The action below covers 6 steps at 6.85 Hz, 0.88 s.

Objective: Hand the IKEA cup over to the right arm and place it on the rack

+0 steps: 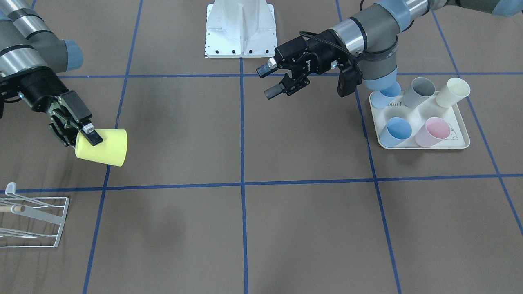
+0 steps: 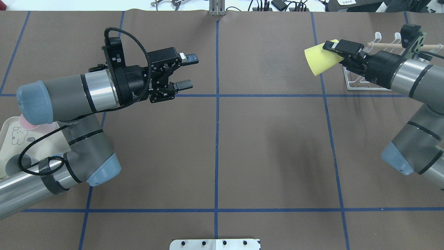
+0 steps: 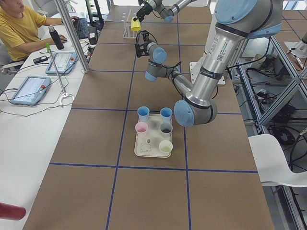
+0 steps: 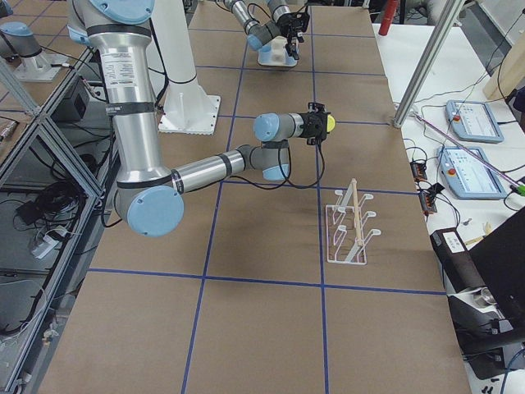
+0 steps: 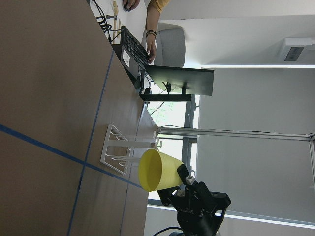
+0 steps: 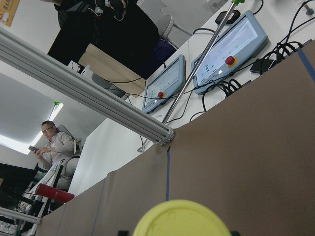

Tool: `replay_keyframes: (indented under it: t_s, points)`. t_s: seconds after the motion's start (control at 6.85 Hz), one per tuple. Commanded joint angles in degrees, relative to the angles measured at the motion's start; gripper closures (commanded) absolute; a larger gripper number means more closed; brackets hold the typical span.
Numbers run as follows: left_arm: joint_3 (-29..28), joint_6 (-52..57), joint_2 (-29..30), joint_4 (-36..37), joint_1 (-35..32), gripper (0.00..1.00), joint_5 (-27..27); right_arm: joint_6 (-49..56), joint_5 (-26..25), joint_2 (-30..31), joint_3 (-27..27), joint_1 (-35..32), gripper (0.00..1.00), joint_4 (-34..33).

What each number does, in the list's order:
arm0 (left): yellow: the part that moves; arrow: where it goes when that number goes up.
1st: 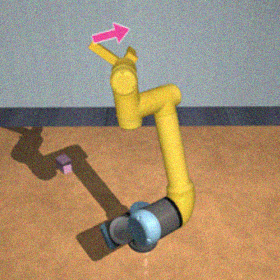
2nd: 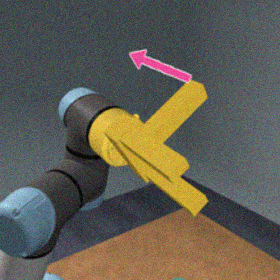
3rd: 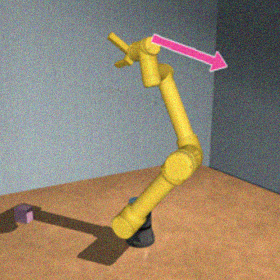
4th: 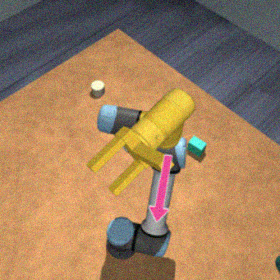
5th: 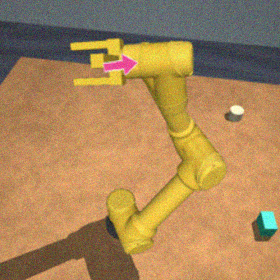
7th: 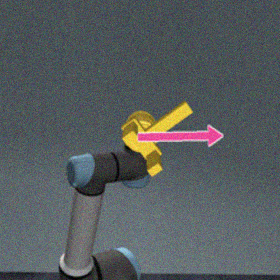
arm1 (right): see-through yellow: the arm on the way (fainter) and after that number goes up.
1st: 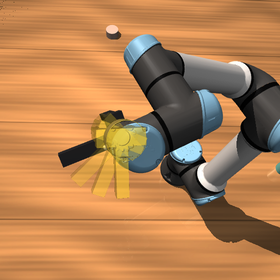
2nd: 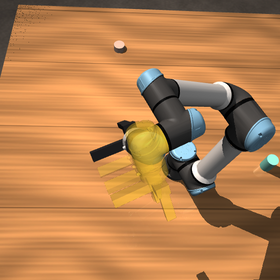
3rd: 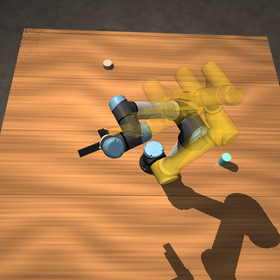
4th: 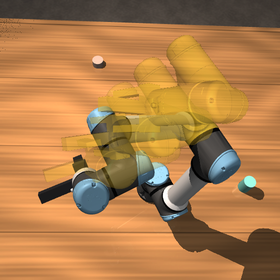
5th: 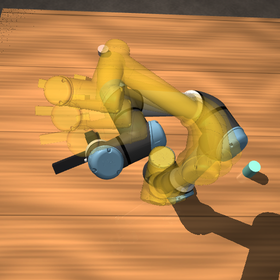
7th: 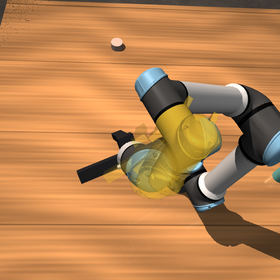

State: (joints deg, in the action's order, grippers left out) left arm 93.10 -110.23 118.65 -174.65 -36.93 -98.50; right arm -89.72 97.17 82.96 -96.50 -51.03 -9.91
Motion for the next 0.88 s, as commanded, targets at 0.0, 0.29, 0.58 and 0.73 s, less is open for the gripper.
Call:
replay_keyframes:
  t_s: [0.0, 0.29, 0.58, 0.73]
  points:
    - [-0.11, 10.24, 0.0, 7.09, -1.99, 0.02, -0.11, 7.43, 9.05, 2.37, -0.27, -6.5, 1.0, -3.08]
    - [-0.03, 21.56, 0.0, 16.31, -4.36, 0.02, -0.28, 13.06, 15.22, 5.62, -0.44, -10.39, 1.0, -3.36]
    - [0.06, 33.34, -0.09, 25.62, -7.08, 0.02, -0.46, 20.6, 17.96, 7.3, -0.44, -12.76, 1.0, -6.5]
    - [0.5, 39.5, -0.26, 30.63, -8.49, 0.02, -0.72, 25.25, 21.53, 7.13, -0.27, -14.69, 1.0, -9.75]
